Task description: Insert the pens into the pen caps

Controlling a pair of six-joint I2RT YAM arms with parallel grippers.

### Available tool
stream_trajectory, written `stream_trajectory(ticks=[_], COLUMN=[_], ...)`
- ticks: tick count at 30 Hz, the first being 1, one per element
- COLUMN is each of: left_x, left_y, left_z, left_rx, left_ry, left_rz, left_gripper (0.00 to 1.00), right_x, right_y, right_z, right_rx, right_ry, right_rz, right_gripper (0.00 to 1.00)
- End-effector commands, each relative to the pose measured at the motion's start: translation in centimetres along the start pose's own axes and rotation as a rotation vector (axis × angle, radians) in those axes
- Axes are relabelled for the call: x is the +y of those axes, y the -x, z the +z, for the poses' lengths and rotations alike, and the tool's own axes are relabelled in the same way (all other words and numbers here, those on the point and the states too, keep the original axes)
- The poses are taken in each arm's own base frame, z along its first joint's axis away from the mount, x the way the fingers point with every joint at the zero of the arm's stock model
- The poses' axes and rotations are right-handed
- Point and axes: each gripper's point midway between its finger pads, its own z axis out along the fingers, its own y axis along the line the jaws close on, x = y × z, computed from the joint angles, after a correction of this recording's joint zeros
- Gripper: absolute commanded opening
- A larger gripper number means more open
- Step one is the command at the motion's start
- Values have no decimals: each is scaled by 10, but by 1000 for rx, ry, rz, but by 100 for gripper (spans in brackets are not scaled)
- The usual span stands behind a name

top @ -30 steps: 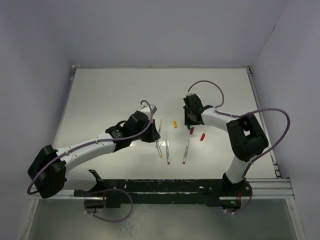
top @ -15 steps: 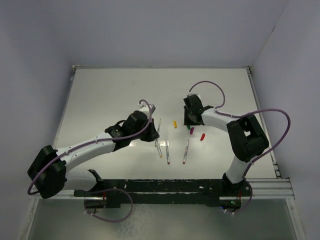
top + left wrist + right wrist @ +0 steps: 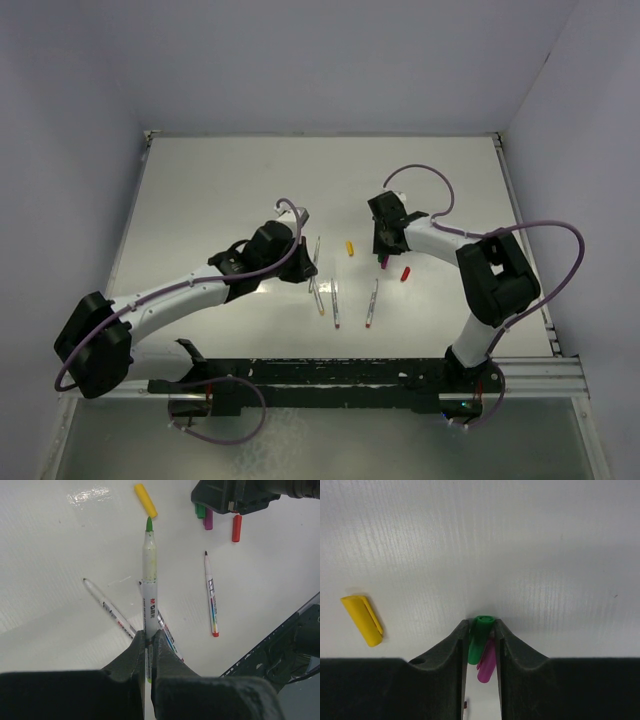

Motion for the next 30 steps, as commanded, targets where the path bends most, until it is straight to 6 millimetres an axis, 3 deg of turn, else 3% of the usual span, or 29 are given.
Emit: stream_trajectory(ticks=[1,19,26,29,30], left_x=[-9,-4,-3,-3,-3], left_y=[15,16,17,17,18], left_z=[-7,-8,-7,-7,-7], left_rx=[-51,-56,-55,-54,-54], left_ry=[-43,-31,-29,-30,-30], left_rz=[13,21,19,23,24], left_gripper=[0,0,0,0,0], right_x=[-24,-13,-14,-14,-14], right_y=[-40,-56,-69,-72,-72], right_z=[2,0,2,4,4], right_rx=[136,177,209,218,219], right_ry=[-89,-9,-7,-7,-6], right_rz=[-36,-29,-31,-30,-29], right_gripper=[29,23,14,0,0])
